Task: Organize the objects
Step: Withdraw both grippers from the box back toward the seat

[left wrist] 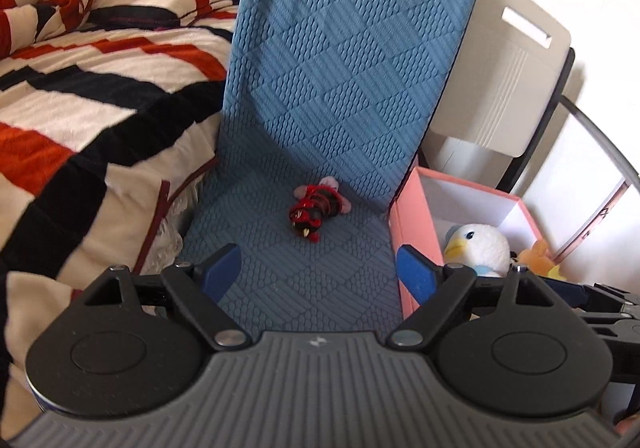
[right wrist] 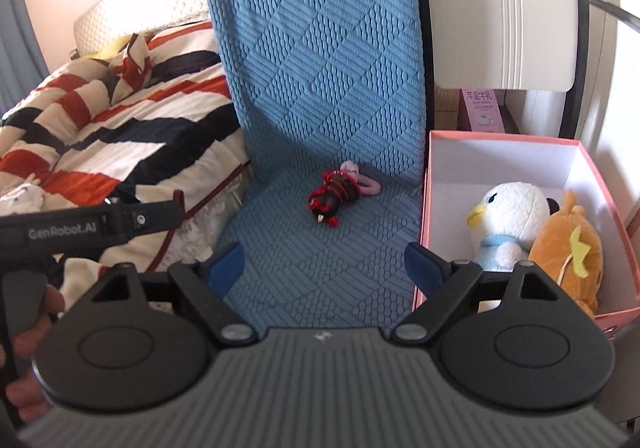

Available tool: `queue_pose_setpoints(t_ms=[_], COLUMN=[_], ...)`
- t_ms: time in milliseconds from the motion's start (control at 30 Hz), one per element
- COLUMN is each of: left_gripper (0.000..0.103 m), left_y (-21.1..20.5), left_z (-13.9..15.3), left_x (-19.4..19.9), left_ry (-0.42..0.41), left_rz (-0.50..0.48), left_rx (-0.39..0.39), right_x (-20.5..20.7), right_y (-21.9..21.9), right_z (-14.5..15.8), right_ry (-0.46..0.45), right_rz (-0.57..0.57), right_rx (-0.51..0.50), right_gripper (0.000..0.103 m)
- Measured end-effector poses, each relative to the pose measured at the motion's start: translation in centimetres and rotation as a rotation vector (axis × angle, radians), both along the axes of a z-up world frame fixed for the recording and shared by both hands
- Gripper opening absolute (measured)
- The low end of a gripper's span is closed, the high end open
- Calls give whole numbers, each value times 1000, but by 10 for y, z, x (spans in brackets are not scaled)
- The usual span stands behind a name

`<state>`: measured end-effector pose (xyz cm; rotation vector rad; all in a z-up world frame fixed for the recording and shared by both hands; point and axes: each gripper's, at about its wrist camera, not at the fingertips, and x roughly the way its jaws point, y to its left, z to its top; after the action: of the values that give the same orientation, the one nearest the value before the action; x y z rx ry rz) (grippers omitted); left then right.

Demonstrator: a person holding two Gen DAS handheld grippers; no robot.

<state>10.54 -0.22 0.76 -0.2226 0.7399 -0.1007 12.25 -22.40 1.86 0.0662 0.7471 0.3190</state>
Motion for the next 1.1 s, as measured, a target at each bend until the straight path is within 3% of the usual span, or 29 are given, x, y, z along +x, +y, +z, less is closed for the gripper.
queue_pose_setpoints(t_ms=[667,933,1100], left_gripper=[88,88,88], left_y=[-15,-22,-19], left_z=[-63,-87,-101], left_x=[39,72,91], left_ry=[7,27,23], left_rz=[-18,-9,-7], left_rx=[32,55,80], right_x=[28,52,68], right_y=[-11,-10,-13], right_z=[-56,-84,-97], right_ry=[-16,-3,23], right_rz=[-57,-100,-123], right_rx=[44,18,51], right_gripper=[88,88,88])
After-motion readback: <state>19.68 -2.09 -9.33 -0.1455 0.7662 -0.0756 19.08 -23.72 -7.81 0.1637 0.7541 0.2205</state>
